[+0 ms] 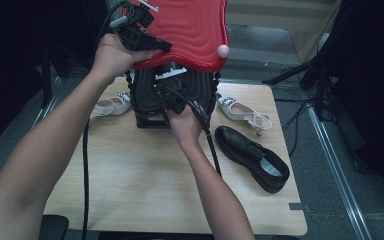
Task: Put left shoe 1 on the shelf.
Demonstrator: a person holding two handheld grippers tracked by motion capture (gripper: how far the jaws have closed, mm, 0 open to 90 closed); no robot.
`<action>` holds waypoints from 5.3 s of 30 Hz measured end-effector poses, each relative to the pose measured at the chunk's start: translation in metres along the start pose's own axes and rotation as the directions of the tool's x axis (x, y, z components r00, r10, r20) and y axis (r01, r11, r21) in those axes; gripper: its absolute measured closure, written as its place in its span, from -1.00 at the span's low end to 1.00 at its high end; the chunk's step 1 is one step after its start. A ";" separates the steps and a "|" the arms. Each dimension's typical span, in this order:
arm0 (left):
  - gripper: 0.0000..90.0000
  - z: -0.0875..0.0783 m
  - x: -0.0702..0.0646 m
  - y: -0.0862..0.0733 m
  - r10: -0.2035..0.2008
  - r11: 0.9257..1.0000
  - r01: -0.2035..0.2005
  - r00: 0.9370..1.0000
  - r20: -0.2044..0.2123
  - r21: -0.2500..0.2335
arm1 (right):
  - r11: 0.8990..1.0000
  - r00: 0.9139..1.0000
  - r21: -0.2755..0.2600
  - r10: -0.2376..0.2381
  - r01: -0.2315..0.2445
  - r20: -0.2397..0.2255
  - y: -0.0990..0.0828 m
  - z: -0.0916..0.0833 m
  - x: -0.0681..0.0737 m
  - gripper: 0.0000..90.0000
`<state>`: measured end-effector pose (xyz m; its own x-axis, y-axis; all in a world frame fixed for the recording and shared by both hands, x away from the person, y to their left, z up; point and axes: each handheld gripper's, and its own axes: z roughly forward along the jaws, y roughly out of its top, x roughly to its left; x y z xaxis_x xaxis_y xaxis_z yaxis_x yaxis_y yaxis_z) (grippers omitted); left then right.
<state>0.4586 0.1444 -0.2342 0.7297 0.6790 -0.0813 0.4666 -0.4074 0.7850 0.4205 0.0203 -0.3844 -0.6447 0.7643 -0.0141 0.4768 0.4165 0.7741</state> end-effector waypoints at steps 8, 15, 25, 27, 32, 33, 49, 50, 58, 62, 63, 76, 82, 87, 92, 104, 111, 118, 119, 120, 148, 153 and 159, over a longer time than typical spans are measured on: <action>1.00 0.000 0.001 0.000 0.000 1.000 0.001 1.000 0.006 -0.005 | 0.999 0.998 0.019 0.046 -0.045 -0.037 -0.002 0.004 0.001 0.67; 1.00 0.000 0.001 0.000 0.005 1.000 -0.005 1.000 0.008 -0.007 | 0.997 0.996 -0.024 0.069 -0.070 -0.055 -0.003 -0.008 0.000 0.57; 1.00 0.001 0.002 -0.001 -0.009 1.000 0.009 1.000 0.015 -0.014 | 0.996 0.987 -0.048 0.072 -0.079 -0.146 -0.023 -0.060 0.002 1.00; 1.00 0.001 0.002 -0.001 -0.009 1.000 0.009 1.000 0.015 -0.013 | 0.997 0.986 -0.042 0.059 -0.067 -0.158 -0.032 -0.071 0.002 1.00; 1.00 0.001 0.004 -0.001 -0.035 0.999 0.035 0.999 0.026 -0.013 | 0.998 0.986 -0.041 0.040 -0.047 -0.161 -0.062 -0.088 -0.004 1.00; 1.00 0.001 0.003 -0.001 -0.036 0.999 0.037 0.999 0.026 -0.013 | 0.998 0.987 -0.043 0.038 -0.046 -0.158 -0.068 -0.088 -0.005 1.00; 1.00 0.002 0.002 -0.002 -0.041 0.999 0.042 0.999 0.028 -0.020 | 0.998 0.991 0.007 0.060 -0.059 -0.117 -0.097 -0.053 -0.011 1.00; 1.00 0.002 0.003 -0.002 -0.043 0.999 0.044 0.999 0.030 -0.020 | 0.998 0.991 0.005 0.068 -0.068 -0.116 -0.096 -0.051 -0.011 1.00; 1.00 0.003 0.000 -0.003 -0.017 0.999 0.018 1.000 0.012 -0.036 | 0.994 0.985 0.024 0.107 -0.104 -0.138 -0.091 -0.048 -0.013 1.00; 1.00 0.002 -0.001 -0.001 -0.018 0.999 0.019 1.000 0.005 -0.026 | 0.995 0.984 0.034 0.101 -0.097 -0.146 -0.087 -0.049 -0.013 1.00; 1.00 0.002 -0.001 -0.001 -0.020 0.999 0.020 1.000 0.005 -0.025 | 0.995 0.986 0.032 0.093 -0.089 -0.137 -0.085 -0.049 -0.012 1.00; 1.00 0.010 0.002 0.008 -0.043 0.999 0.043 0.997 0.061 0.007 | 0.993 0.987 0.069 0.100 -0.091 -0.127 -0.067 -0.042 -0.024 1.00; 1.00 0.012 -0.003 0.012 -0.001 1.000 0.000 0.999 0.039 0.022 | 0.996 0.992 0.060 0.065 -0.059 -0.109 -0.059 -0.034 -0.018 1.00; 1.00 0.011 -0.003 0.007 -0.009 1.000 0.009 0.999 0.045 -0.012 | 0.997 0.991 0.029 0.073 -0.070 -0.114 -0.054 -0.026 -0.012 1.00; 1.00 0.011 -0.004 0.008 -0.003 1.000 0.003 0.999 0.035 -0.007 | 0.996 0.988 0.015 0.093 -0.092 -0.122 -0.043 -0.017 -0.006 1.00; 1.00 0.011 -0.004 0.006 -0.015 1.000 0.016 0.999 0.037 -0.022 | 0.996 0.986 0.008 0.094 -0.094 -0.140 -0.021 0.007 0.010 1.00; 1.00 0.011 -0.003 0.006 -0.024 1.000 0.024 0.999 0.041 -0.018 | 0.995 0.983 0.027 0.104 -0.101 -0.149 -0.017 0.020 0.015 1.00; 1.00 0.011 -0.003 0.008 -0.021 1.000 0.022 0.999 0.041 -0.006 | 0.996 0.984 0.039 0.079 -0.074 -0.161 -0.018 0.026 0.014 1.00; 1.00 0.011 -0.003 0.008 -0.021 1.000 0.022 0.999 0.041 -0.006 | 0.996 0.984 0.039 0.079 -0.074 -0.161 -0.018 0.026 0.014 1.00; 1.00 0.011 -0.002 0.008 -0.021 1.000 0.021 0.999 0.044 -0.008 | 0.996 0.980 0.038 0.087 -0.081 -0.179 -0.018 0.025 0.014 1.00; 0.27 -0.028 -0.021 -0.035 -0.031 0.999 0.032 0.995 0.093 -0.014 | 0.997 0.926 -0.005 0.075 -0.082 -0.369 -0.087 -0.040 -0.007 0.83; 0.21 -0.025 -0.032 -0.052 -0.003 1.000 0.004 0.994 0.108 -0.008 | 0.996 0.925 -0.007 0.081 -0.090 -0.370 -0.100 -0.046 -0.015 0.68; 0.18 -0.018 -0.032 -0.071 -0.017 1.000 0.016 0.994 0.105 0.012 | 0.996 0.930 -0.022 0.071 -0.085 -0.360 -0.109 -0.056 -0.024 0.53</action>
<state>0.3926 0.1627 -0.2764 0.7699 0.6181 -0.1591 0.4843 -0.4034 0.7763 0.3506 -0.0708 -0.4334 -0.7811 0.5630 0.2700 0.5163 0.3391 0.7864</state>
